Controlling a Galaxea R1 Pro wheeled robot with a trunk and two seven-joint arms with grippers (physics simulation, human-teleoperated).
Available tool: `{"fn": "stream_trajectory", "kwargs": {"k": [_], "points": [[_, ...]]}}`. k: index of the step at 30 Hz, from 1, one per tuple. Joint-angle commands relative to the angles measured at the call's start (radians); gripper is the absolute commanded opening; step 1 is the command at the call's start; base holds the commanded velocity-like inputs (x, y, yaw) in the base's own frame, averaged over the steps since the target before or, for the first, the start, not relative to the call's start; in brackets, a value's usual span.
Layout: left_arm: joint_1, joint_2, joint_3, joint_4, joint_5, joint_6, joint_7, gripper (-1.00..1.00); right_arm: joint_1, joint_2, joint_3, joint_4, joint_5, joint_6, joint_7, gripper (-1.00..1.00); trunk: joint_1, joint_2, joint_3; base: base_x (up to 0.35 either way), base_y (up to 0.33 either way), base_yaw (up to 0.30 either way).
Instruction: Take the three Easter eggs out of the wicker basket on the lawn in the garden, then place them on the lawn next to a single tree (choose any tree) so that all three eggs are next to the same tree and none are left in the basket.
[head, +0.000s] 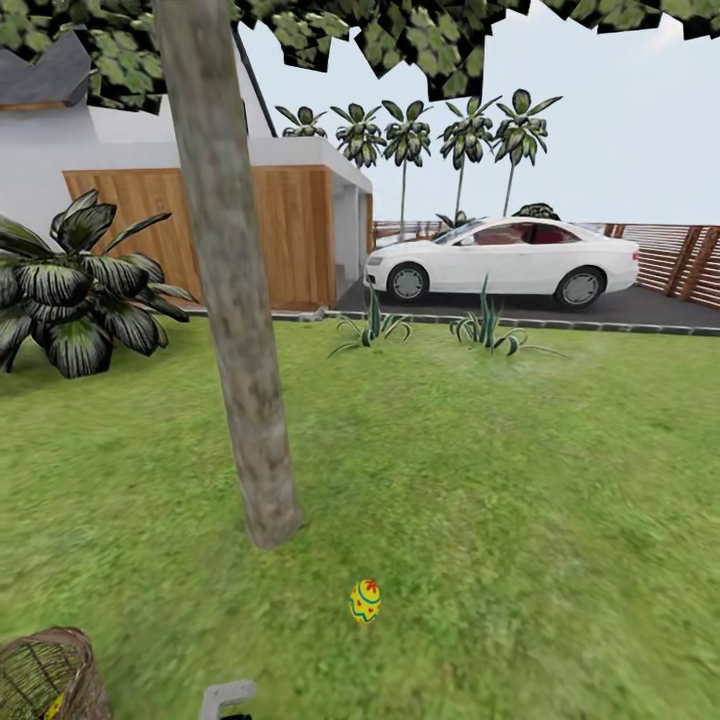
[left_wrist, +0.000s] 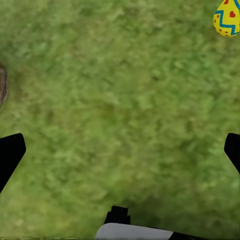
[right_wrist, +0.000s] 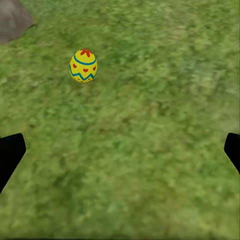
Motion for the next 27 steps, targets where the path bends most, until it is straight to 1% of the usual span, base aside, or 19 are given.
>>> {"fn": "stream_trajectory", "kwargs": {"k": [1, 8, 18, 23, 27], "points": [[0.0, 0.001, -0.009, 0.0, 0.009, -0.003, 0.004, 1.0, -0.001, 0.001, -0.006, 0.0, -0.003, -0.003, 0.006, 1.0, 0.0, -0.002, -0.003, -0.088, 0.0, 0.238], [0.002, 0.001, -0.008, 0.0, 0.01, -0.004, 0.004, 1.0, -0.001, 0.006, -0.005, 0.0, -0.001, -0.002, 0.003, 1.0, 0.0, -0.002, -0.008, -0.205, 0.058, 0.258], [0.003, 0.004, -0.006, -0.001, 0.014, -0.004, 0.002, 1.0, -0.001, 0.009, -0.001, 0.002, 0.003, -0.001, -0.018, 1.0, 0.0, -0.002, -0.014, -0.279, 0.175, 0.271], [0.003, 0.004, -0.005, 0.0, 0.017, -0.004, -0.04, 1.0, -0.001, 0.01, -0.001, 0.002, 0.003, -0.001, -0.02, 1.0, 0.0, -0.002, -0.017, -0.242, 0.233, 0.273], [0.003, 0.004, -0.005, 0.0, 0.017, -0.004, -0.051, 1.0, -0.001, 0.01, 0.0, 0.002, 0.003, -0.001, -0.02, 1.0, 0.0, -0.002, -0.02, -0.173, 0.27, 0.274]]}}
